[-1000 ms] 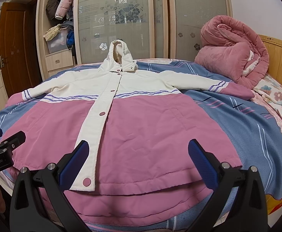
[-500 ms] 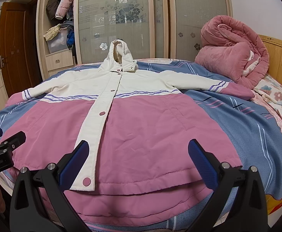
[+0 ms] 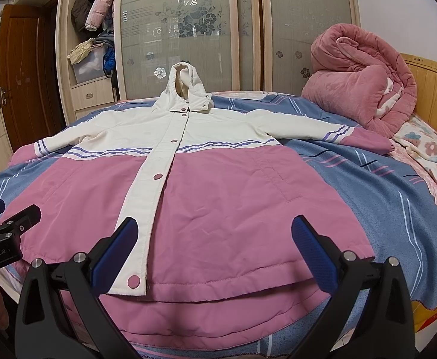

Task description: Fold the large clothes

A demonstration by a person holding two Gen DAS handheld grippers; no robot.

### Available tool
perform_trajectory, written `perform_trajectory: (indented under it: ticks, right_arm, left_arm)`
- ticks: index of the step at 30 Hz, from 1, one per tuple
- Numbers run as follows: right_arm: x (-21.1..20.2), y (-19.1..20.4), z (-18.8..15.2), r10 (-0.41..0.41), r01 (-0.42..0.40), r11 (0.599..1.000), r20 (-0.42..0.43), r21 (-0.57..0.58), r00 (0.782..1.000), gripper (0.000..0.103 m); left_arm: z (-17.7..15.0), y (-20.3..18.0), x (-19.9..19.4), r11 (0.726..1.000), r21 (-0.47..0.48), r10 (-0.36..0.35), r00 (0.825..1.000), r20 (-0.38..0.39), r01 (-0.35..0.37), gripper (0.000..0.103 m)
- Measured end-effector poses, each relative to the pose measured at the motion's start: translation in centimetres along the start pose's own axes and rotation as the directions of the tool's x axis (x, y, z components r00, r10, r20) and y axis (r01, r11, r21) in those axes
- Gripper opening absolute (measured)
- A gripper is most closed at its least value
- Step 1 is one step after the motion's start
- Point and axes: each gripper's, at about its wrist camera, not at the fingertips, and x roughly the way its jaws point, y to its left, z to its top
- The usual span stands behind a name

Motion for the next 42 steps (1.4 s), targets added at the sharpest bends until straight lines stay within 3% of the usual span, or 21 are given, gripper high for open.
perform_trajectory:
  ticks: [18,23,27,30,32,34,37,39,42]
  right_arm:
    - [-0.2,-0.1,0.2,0.007,-0.007,1.000,0.004,0.004,1.000,0.102]
    - [-0.2,-0.2,0.3,0.012,-0.013,1.000,0.007,0.009,1.000,0.102]
    - [-0.3,0.0,0.4,0.021,-0.021,1.000,0.006,0.004,1.000,0.102]
    - [-0.5,0.2,0.4,0.030,-0.030,1.000,0.013,-0.002,0.999,0.102]
    - [-0.7,0.0,0.5,0.033,-0.033,0.999,0.018,0.000,0.999,0.102]
    - [-0.9,-0.3,0.5,0.038,-0.038,0.999,0.022,0.007,0.999,0.102]
    - [-1.1,-0.6,0.6,0.047,-0.047,0.999,0.023,0.019,0.999,0.102]
    - [-1.2,-0.8,0.7,0.055,-0.056,0.998,0.027,0.025,0.998,0.102]
    - [-1.6,-1.0,0.9,0.070,-0.071,0.997,0.038,0.032,0.997,0.102]
  left_arm:
    - [-0.1,-0.3,0.2,1.000,0.009,-0.006,1.000,-0.003,0.006,0.101]
    - [0.1,0.1,0.2,0.999,0.000,-0.037,0.999,0.011,0.037,0.101]
    - [0.7,0.5,0.2,1.000,0.023,-0.013,0.999,0.043,0.012,0.101]
    - [1.3,2.2,-0.5,1.000,-0.026,0.004,0.992,0.126,-0.001,0.101]
    - [1.9,3.2,-0.8,0.999,0.007,0.051,0.985,0.166,-0.053,0.101]
    - [2.4,4.2,-0.8,0.998,0.031,0.044,0.983,0.175,-0.051,0.101]
    - [3.1,7.6,-0.7,0.998,-0.044,-0.038,0.988,0.147,0.044,0.101]
    - [3.2,11.0,-0.5,0.972,-0.175,-0.132,0.981,0.144,0.157,0.101]
    - [3.0,15.0,0.3,0.949,-0.290,-0.105,0.991,0.083,0.124,0.101]
